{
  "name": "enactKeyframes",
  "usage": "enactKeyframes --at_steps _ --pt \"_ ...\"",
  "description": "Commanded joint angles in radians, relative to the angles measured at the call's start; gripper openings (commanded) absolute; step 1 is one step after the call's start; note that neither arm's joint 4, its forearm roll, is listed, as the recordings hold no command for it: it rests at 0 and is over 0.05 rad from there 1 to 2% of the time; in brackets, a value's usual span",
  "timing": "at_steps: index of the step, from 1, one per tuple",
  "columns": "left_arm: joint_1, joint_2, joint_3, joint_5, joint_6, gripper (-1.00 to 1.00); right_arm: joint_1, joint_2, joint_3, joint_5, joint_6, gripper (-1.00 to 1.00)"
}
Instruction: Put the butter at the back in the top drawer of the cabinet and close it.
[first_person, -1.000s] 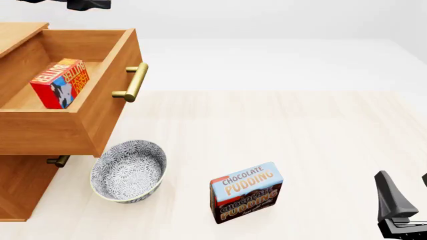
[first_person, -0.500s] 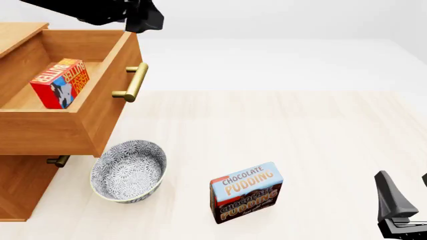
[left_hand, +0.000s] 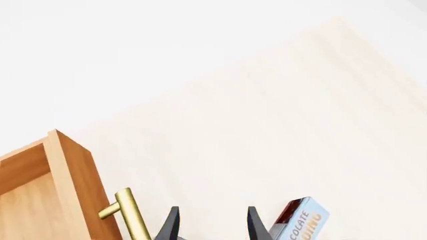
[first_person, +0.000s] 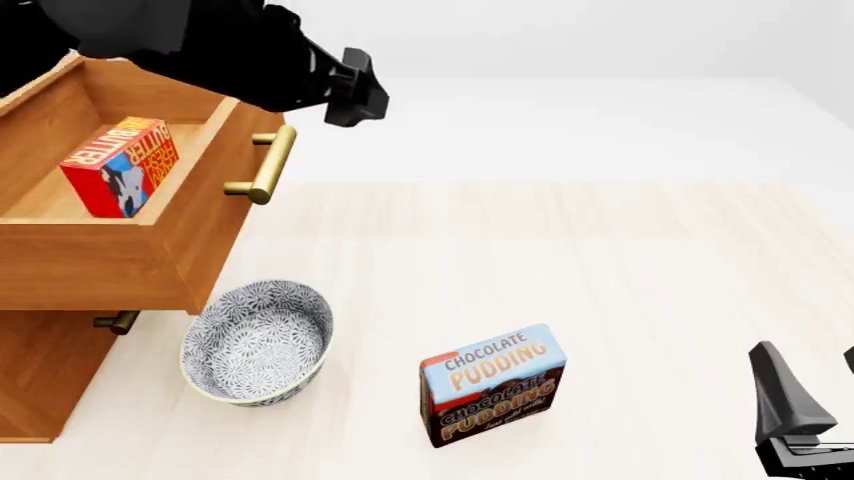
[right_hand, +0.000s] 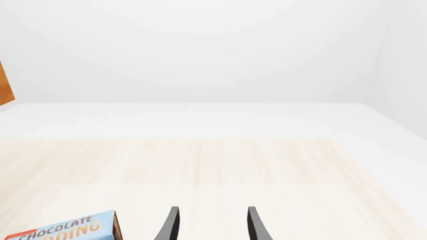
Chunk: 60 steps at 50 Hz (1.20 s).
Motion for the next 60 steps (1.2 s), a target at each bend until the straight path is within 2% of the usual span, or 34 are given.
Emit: enactKeyframes --at_steps 1,28,60 --pt "-0.023 0.033 0.043 -0.046 -0.025 1.00 0.000 0.000 0.000 0.000 0.000 1.00" --pt "-0.039 0.072 0.124 -0.110 -0.063 1.00 0.000 0.000 0.000 0.000 0.000 1.00" --pt "-0.016 0.103 0.206 -0.175 -0.092 1.00 0.000 0.000 0.000 0.000 0.000 1.00"
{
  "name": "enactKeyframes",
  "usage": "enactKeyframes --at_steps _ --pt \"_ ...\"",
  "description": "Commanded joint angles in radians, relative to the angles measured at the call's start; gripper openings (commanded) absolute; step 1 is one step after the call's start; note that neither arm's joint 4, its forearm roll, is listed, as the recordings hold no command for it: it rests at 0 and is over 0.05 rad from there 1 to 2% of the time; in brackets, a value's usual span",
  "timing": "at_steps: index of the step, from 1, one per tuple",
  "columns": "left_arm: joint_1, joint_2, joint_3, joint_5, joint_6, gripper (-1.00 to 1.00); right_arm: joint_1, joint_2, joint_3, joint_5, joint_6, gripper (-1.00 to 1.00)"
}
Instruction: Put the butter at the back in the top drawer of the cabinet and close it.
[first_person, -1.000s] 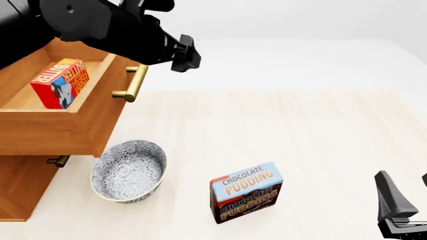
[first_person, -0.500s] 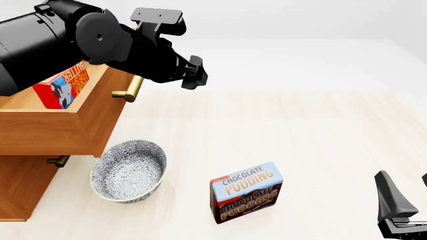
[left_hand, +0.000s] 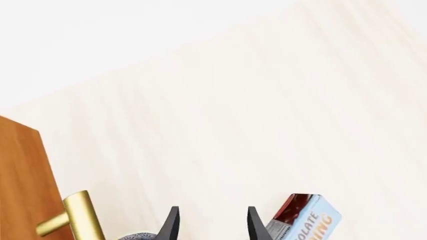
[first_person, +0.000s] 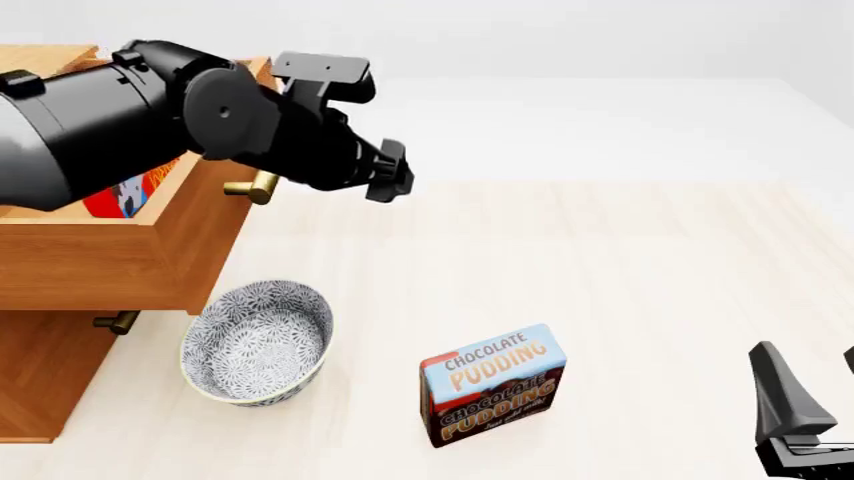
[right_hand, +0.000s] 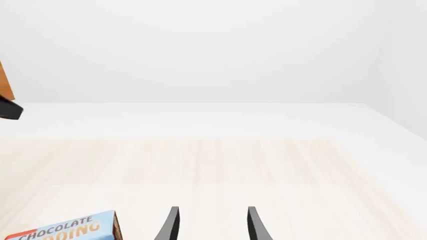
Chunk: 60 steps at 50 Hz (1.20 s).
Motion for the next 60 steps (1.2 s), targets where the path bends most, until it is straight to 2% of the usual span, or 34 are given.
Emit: enactKeyframes --at_steps 1,60 --pt "0.007 0.013 0.023 -0.021 -0.010 1.00 0.000 0.000 0.000 0.000 0.000 1.00" --pt "0.112 -0.030 0.089 -0.030 0.021 1.00 0.000 0.000 0.000 0.000 0.000 1.00"
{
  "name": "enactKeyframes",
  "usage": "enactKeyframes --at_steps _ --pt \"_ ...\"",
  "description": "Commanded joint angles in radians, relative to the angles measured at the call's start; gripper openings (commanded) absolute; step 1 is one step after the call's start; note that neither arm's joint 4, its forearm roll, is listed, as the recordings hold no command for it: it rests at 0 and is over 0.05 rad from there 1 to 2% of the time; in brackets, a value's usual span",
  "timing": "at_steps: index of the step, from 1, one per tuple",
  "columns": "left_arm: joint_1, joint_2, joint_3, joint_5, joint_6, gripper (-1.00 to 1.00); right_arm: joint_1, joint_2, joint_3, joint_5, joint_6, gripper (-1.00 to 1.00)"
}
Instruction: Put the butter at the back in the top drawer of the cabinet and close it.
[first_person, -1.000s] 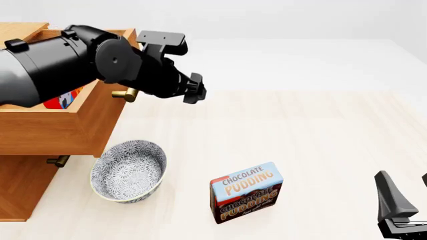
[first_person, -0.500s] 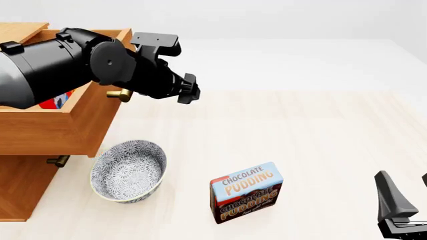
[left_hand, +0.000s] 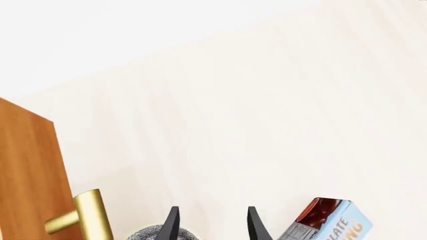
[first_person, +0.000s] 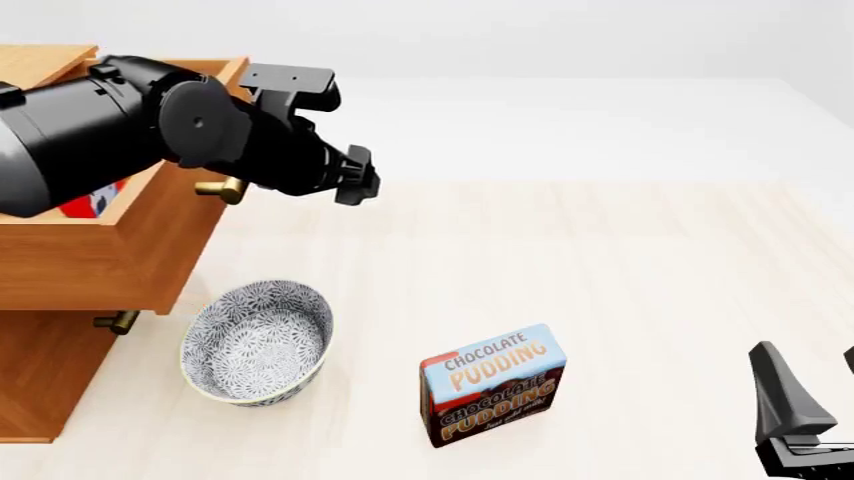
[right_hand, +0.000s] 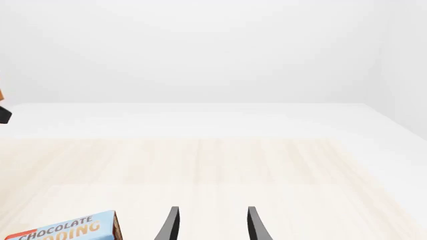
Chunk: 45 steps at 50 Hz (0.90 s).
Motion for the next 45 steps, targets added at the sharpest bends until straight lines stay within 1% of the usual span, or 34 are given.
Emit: enactKeyframes --at_steps 1,12,28,45 --pt "0.030 -0.012 0.023 -0.001 0.006 1.00 0.000 0.000 0.000 0.000 0.000 1.00" --pt "0.044 -0.027 0.042 -0.010 0.006 1.00 0.000 0.000 0.000 0.000 0.000 1.00" --pt "0.096 -0.050 0.065 -0.019 0.032 1.00 0.000 0.000 0.000 0.000 0.000 1.00" --pt "0.143 -0.073 0.101 -0.031 0.039 1.00 0.000 0.000 0.000 0.000 0.000 1.00"
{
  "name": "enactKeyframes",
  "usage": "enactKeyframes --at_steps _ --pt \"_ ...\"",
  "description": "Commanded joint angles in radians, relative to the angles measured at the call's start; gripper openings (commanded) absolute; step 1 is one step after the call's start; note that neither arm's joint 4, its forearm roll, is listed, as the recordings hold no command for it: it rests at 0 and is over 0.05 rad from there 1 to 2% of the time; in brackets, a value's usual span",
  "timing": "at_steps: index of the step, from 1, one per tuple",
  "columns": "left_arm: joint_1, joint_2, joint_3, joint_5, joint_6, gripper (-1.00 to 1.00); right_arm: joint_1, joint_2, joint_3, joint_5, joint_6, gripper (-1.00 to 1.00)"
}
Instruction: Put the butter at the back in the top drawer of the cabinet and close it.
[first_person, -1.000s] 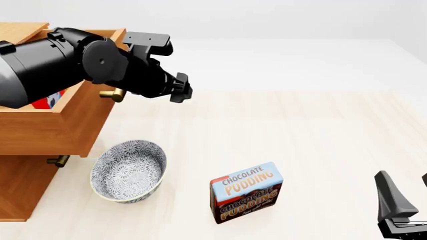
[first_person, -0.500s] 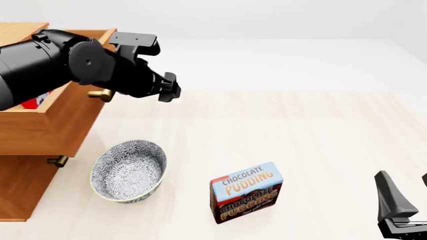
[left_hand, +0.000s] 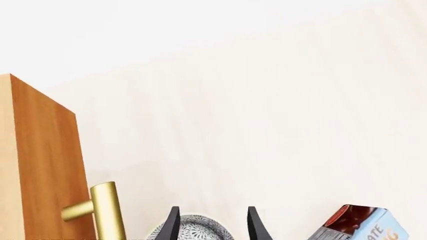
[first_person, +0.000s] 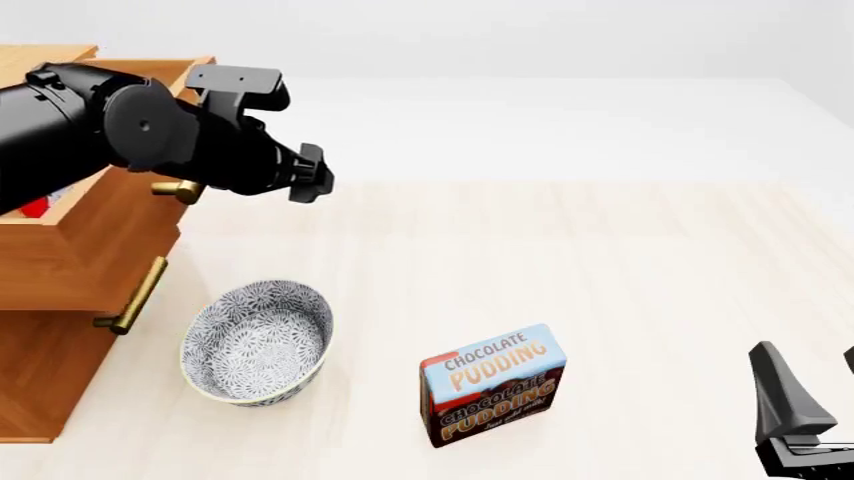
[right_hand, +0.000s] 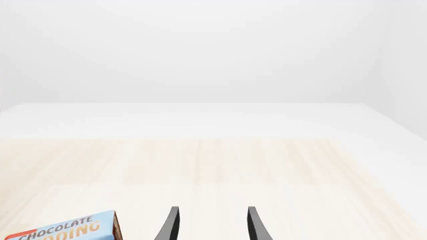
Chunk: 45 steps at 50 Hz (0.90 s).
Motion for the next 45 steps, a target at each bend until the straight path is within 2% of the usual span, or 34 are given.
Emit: enactKeyframes --at_steps 1,45 --pt "0.033 -0.013 0.026 -0.006 0.003 1.00 0.000 0.000 0.000 0.000 0.000 1.00" --pt "0.133 -0.061 0.105 -0.037 0.011 1.00 0.000 0.000 0.000 0.000 0.000 1.00"
